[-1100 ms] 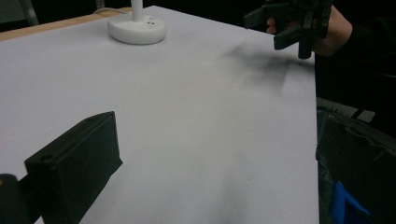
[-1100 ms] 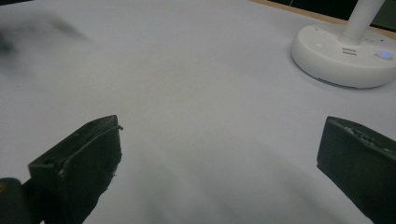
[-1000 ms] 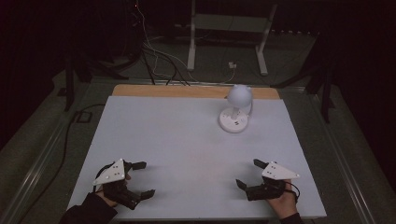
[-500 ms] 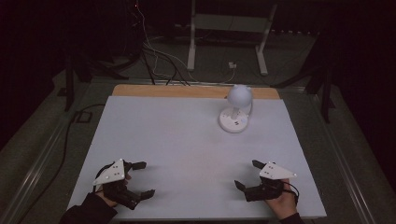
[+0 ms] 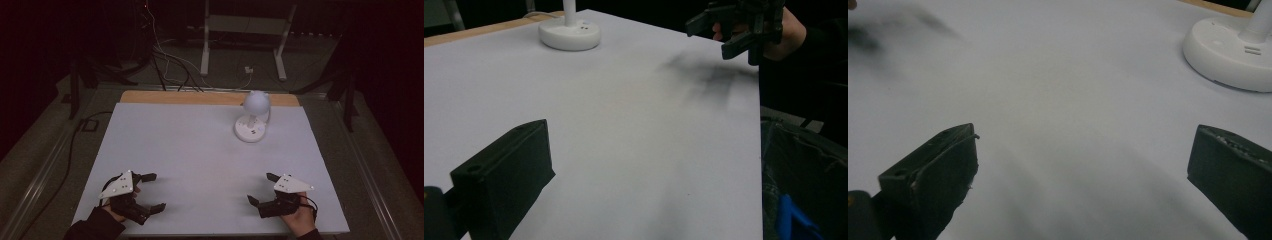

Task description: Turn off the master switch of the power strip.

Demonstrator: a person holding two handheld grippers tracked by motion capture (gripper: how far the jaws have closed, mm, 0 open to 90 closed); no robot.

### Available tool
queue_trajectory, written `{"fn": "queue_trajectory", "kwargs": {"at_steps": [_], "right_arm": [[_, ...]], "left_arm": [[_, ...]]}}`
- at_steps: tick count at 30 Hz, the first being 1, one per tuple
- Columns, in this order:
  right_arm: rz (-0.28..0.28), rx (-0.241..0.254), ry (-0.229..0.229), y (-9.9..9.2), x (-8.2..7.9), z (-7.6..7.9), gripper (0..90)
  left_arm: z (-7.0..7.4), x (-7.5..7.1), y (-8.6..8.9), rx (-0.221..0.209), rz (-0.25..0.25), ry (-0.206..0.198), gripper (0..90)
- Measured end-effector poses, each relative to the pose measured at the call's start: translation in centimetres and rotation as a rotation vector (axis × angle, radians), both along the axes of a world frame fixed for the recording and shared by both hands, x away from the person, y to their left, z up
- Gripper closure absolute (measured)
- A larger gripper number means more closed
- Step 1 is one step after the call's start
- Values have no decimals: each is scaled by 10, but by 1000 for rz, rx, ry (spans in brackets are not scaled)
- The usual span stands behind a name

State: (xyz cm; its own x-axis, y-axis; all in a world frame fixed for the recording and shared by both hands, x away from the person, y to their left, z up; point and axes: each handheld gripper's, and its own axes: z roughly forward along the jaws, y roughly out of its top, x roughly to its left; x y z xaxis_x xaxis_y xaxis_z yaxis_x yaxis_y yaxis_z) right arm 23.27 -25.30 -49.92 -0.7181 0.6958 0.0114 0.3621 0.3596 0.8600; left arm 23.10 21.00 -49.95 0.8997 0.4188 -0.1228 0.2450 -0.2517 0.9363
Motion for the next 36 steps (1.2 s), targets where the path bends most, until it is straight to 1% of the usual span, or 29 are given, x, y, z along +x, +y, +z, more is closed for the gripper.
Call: {"fn": "queue_trajectory", "kwargs": {"at_steps": [2, 4, 6, 12, 13, 16, 17, 19, 22, 23, 25, 33, 36], "right_arm": [[-1, 9, 0, -1, 0, 2, 0], [-2, 8, 0, -1, 0, 3, 0], [1, 14, 9, -1, 0, 5, 0], [17, 24, 25, 1, 0, 10, 0], [23, 14, 21, 3, 0, 13, 0], [27, 21, 22, 3, 0, 15, 0], [27, 23, 15, 3, 1, 17, 0], [32, 23, 13, 4, 2, 22, 0], [35, 22, 15, 4, 3, 26, 0], [39, 25, 29, 5, 5, 29, 0], [41, 25, 29, 5, 5, 31, 0], [38, 21, -1, 6, 12, 44, 0], [33, 34, -8, 5, 15, 48, 0]], "left_arm": [[0, 0, 0, -2, 1, 1, 3], [0, 0, 0, -5, 2, 3, 4], [0, 0, 0, 1, -2, 2, 4], [0, 0, -1, -3, -3, 2, 3], [0, 0, -1, -2, -4, 2, 4], [0, 0, 0, -8, -1, 4, 4], [0, 0, -1, -6, -2, 3, 4], [0, 0, -1, -2, -4, 2, 3], [0, 0, -1, -8, -3, 3, 4], [0, 0, -1, -7, -3, 2, 4], [1, 0, 0, -6, -3, 1, 4], [0, -1, -1, -10, -6, 4, 4], [0, -1, -1, -6, -7, 3, 3]]}}
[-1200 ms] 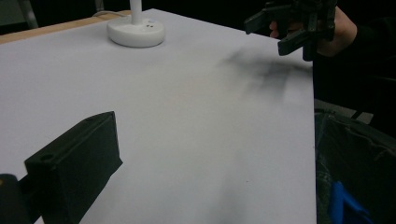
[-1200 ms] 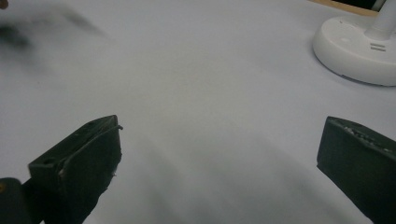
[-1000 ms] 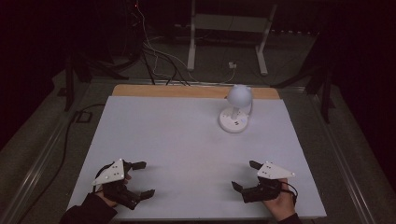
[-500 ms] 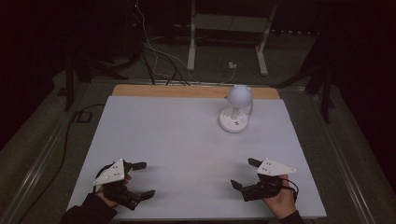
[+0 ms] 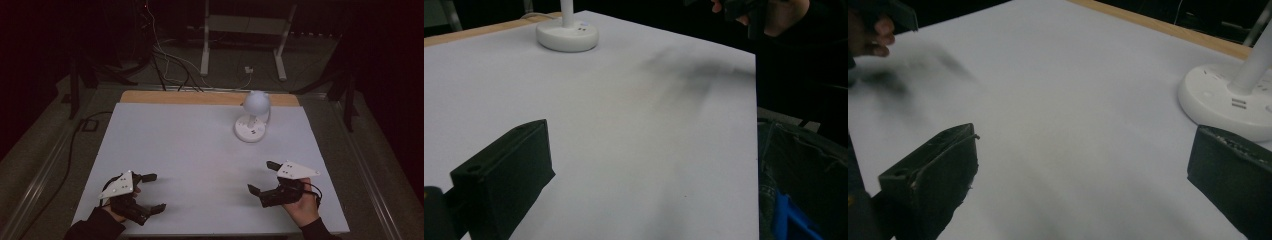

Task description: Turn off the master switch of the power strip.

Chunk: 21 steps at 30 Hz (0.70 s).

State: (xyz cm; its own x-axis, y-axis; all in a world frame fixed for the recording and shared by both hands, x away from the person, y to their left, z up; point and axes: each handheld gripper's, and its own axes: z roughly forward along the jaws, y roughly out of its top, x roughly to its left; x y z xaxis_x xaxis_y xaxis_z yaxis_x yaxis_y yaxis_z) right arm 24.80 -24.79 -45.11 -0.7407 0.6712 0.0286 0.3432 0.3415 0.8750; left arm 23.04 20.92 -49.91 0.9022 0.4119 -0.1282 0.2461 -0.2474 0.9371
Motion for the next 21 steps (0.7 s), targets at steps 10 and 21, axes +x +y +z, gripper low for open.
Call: {"fn": "queue_trajectory", "kwargs": {"at_steps": [10, 21], "right_arm": [[-22, 6, -15, -2, 8, 12, 0], [-37, 14, -29, -3, 21, 23, 0]], "left_arm": [[0, 0, 0, -3, 0, 1, 3], [0, 0, 0, 0, 0, 1, 4]]}}
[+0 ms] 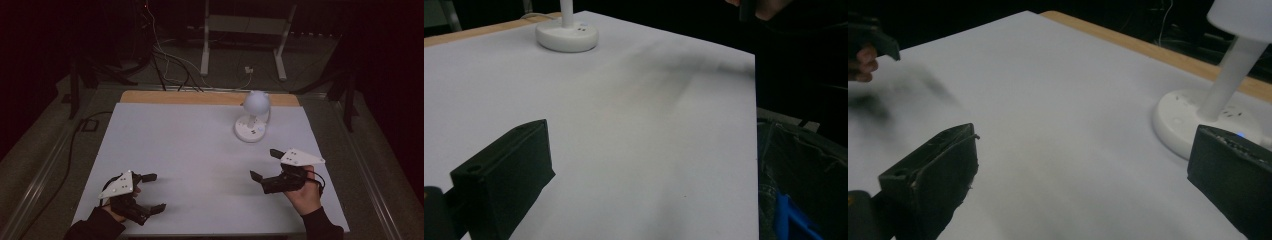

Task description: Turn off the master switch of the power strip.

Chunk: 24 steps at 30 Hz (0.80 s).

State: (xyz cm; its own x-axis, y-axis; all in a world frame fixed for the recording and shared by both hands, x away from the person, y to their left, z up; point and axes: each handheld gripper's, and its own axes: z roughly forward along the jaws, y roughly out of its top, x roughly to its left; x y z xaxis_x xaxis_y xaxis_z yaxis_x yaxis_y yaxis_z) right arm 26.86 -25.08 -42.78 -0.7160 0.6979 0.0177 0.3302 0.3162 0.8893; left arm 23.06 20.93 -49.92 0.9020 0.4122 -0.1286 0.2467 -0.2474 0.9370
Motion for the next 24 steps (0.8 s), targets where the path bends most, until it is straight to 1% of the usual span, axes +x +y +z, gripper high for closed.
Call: {"fn": "queue_trajectory", "kwargs": {"at_steps": [7, 11, 17, 24], "right_arm": [[-24, 6, -15, -2, 9, 9, 0], [-39, 14, -16, -4, 14, 13, 0], [-58, 9, -17, -6, 21, 16, 0], [-77, 21, -18, -9, 31, 19, 0]], "left_arm": [[0, 0, 0, -1, 0, -3, 4], [0, 0, 0, -3, -1, -2, 4], [0, 0, 1, -2, 2, -4, 4], [0, 0, 1, -4, 0, -3, 4]]}}
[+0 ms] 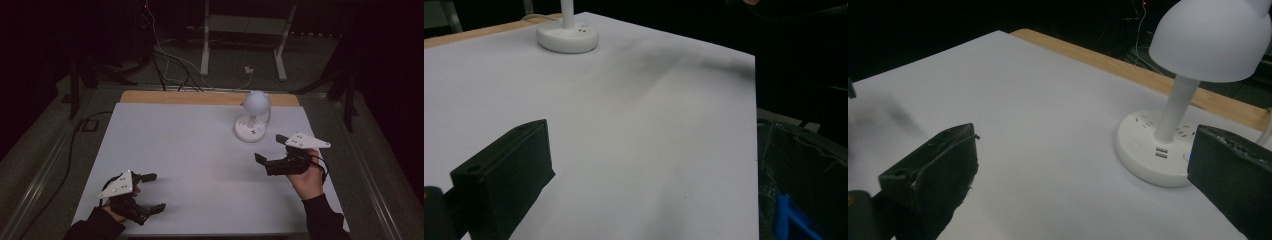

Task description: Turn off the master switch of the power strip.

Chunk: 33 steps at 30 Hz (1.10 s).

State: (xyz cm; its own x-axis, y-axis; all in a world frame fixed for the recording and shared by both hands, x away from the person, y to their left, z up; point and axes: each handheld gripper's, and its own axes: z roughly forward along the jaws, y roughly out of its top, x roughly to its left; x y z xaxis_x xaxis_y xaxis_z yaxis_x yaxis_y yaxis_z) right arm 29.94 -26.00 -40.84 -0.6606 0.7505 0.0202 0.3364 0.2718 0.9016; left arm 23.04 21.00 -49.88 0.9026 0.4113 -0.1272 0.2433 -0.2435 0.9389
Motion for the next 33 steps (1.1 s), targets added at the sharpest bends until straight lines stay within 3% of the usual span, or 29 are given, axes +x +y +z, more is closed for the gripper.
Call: {"fn": "queue_trajectory", "kwargs": {"at_steps": [12, 33], "right_arm": [[-35, 4, -1, -2, 18, 6, 0], [-66, 10, 42, -3, 53, -8, 0]], "left_arm": [[0, 0, 0, 0, -1, 1, 3], [1, 0, 1, -6, -5, 4, 4]]}}
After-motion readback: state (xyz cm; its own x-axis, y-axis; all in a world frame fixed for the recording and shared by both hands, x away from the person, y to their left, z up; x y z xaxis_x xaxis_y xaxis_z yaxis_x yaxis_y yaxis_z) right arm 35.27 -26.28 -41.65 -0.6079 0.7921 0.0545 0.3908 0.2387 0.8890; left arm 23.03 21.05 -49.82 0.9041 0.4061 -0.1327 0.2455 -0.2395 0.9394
